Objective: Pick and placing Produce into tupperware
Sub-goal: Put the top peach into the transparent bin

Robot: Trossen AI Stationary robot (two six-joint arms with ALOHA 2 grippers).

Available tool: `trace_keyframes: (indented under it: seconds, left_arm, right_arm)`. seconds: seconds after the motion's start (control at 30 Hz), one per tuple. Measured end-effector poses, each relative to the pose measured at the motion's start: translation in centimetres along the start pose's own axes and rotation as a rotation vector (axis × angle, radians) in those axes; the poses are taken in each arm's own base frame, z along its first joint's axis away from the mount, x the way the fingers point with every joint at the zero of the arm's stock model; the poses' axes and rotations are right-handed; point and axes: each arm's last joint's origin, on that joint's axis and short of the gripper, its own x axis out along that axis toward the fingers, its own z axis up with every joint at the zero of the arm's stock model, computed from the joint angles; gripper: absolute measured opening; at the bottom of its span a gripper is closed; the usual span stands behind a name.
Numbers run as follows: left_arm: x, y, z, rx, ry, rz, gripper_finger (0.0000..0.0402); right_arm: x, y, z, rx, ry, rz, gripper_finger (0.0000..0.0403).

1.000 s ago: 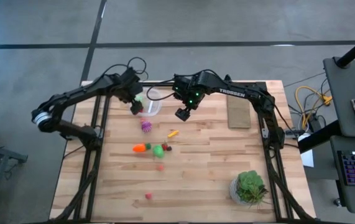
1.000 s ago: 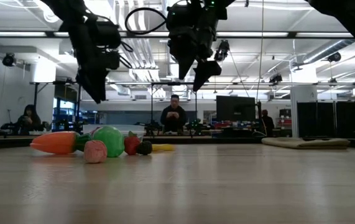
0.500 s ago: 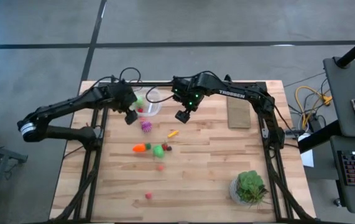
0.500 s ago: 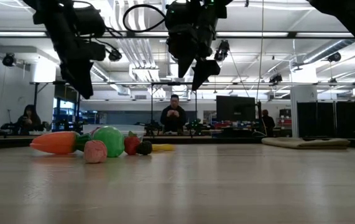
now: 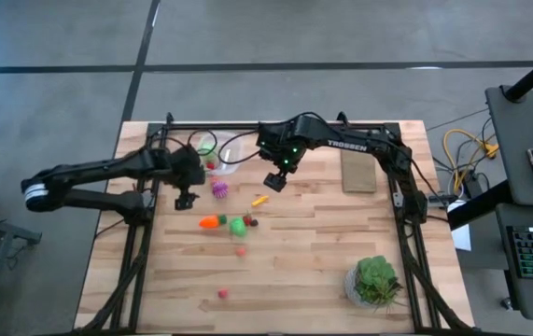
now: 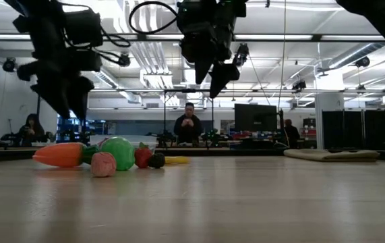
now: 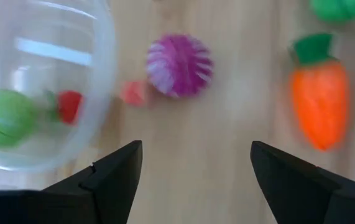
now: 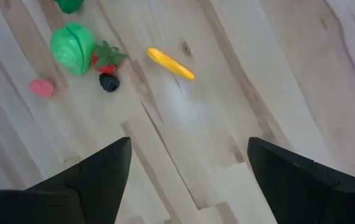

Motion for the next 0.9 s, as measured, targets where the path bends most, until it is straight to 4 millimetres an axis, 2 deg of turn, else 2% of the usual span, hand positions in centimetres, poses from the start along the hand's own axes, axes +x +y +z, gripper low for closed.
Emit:
trace_keyframes:
  seconds: [0.1, 0.27, 0.47, 0.63, 0.8, 0.9]
  left_arm:
    - [0.4, 0.3, 0.6, 0.034, -0.034, 0.051, 0.0283]
    - [2.0, 0.4, 0.6, 0.053, -0.023, 0.064, 0.0275]
    - [3.7, 0.4, 0.4, 0.020, 0.058, 0.038, 0.0219]
    - [4.6, 0.6, 1.0, 0.005, 0.046, 0.044, 0.0177]
    - [5.4, 0.6, 1.1, 0.002, 0.071, 0.035, 0.0161]
    - [5.6, 0.6, 1.1, 0.002, 0.077, 0.033, 0.0159]
  right_arm:
    - [0.4, 0.0, -0.2, 0.000, 0.015, -0.004, 0.0313]
    - [1.0, -0.1, -0.4, 0.005, 0.041, -0.011, 0.0313]
    - [1.7, 0.1, -0.8, 0.002, 0.065, -0.015, 0.0313]
    - [2.2, 0.3, -1.1, -0.005, 0.083, -0.018, 0.0313]
    - [2.6, 0.5, -1.4, -0.026, 0.092, -0.019, 0.0313]
    - [1.5, 1.7, -1.6, -0.127, 0.006, 0.009, 0.0313]
